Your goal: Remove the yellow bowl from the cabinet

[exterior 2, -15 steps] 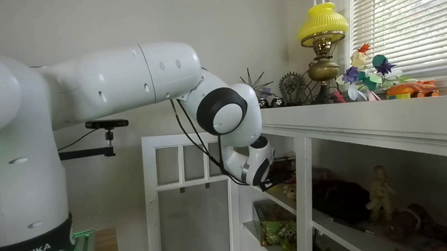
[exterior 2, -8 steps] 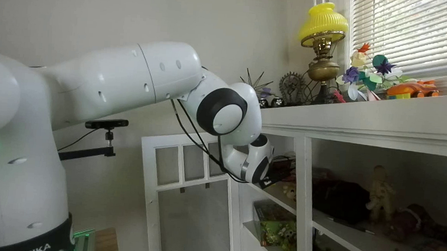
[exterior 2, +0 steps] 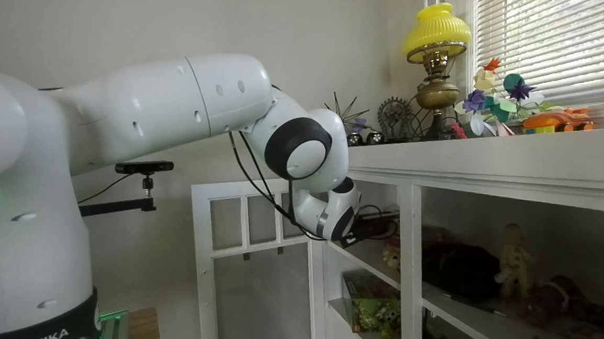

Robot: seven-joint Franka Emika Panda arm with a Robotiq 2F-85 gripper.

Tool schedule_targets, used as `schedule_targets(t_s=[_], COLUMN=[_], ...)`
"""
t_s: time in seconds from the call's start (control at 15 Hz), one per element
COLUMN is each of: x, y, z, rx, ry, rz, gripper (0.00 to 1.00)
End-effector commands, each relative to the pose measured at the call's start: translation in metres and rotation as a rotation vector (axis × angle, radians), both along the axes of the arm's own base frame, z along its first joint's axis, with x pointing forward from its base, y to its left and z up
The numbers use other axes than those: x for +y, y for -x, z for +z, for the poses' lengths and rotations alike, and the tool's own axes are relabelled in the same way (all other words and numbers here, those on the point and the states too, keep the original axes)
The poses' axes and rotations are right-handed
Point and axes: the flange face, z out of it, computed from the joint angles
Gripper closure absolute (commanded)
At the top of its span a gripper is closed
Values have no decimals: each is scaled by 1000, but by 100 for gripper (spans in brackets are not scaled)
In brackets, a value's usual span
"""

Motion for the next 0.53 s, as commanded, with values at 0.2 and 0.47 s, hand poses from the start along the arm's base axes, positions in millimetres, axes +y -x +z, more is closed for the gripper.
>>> schedule_targets(t_s=[0.2, 0.47], x=[25, 31], y=[37, 55], z=[11, 22], rx=[72, 100], ry=[11, 25], rz=[50, 55], gripper=[98, 98])
